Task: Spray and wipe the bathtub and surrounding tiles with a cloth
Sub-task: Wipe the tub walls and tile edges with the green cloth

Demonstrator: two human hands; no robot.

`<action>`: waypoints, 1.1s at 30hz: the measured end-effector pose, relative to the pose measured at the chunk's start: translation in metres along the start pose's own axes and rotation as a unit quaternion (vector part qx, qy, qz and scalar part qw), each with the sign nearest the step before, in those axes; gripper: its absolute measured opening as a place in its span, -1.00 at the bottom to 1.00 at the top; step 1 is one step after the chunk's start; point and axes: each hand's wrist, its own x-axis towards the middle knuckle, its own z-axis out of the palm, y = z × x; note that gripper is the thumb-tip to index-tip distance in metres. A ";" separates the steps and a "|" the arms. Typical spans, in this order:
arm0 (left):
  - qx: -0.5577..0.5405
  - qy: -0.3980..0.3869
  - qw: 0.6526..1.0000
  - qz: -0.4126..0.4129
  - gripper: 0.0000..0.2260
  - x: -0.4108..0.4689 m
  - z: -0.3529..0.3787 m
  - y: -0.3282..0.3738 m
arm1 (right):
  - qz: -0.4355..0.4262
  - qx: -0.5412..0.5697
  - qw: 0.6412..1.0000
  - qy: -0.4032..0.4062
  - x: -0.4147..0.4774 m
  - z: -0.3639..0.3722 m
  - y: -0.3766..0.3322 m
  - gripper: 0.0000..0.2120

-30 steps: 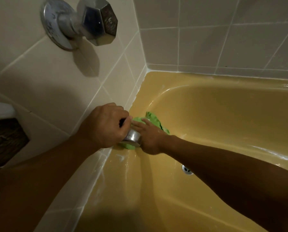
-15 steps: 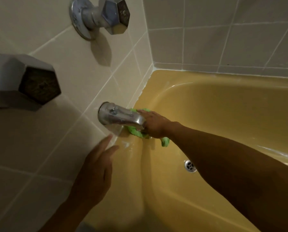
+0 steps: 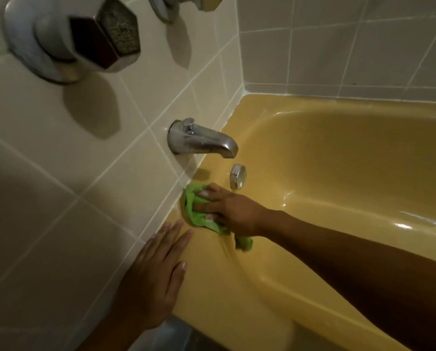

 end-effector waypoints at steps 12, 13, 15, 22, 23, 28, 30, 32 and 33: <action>0.004 0.049 0.993 -0.106 -0.52 -0.032 0.012 0.016 | 0.073 -0.052 0.991 -0.101 0.007 -0.002 -0.037 -0.43; 0.001 0.055 0.992 -0.116 -0.53 -0.034 0.013 0.018 | 0.080 -0.051 0.990 -0.109 0.009 -0.005 -0.039 -0.46; -0.008 0.067 0.989 -0.128 -0.54 -0.037 0.015 0.020 | 0.117 -0.049 0.986 -0.106 0.021 -0.009 -0.043 -0.49; -0.107 0.138 0.969 -0.176 -0.46 -0.041 0.021 0.027 | 0.128 -0.098 0.982 -0.099 0.012 -0.001 -0.080 -0.52; -0.124 0.148 0.965 -0.179 -0.42 -0.041 0.021 0.027 | 0.107 -0.097 0.984 -0.107 0.003 0.000 -0.086 -0.52; -0.206 0.142 0.951 -0.180 -0.26 -0.055 0.017 0.024 | 0.100 -0.040 0.988 -0.113 -0.027 0.007 -0.095 -0.39; -0.234 0.128 0.944 -0.191 -0.20 -0.063 0.016 0.020 | 0.130 -0.053 0.984 -0.109 -0.016 0.006 -0.095 -0.46; -0.265 0.123 0.935 -0.202 -0.18 -0.070 0.015 0.017 | 0.181 -0.070 0.976 -0.102 0.004 0.006 -0.094 -0.50; -0.279 0.122 0.930 -0.204 -0.18 -0.074 0.014 0.015 | 0.205 -0.078 0.971 -0.097 0.015 0.007 -0.095 -0.49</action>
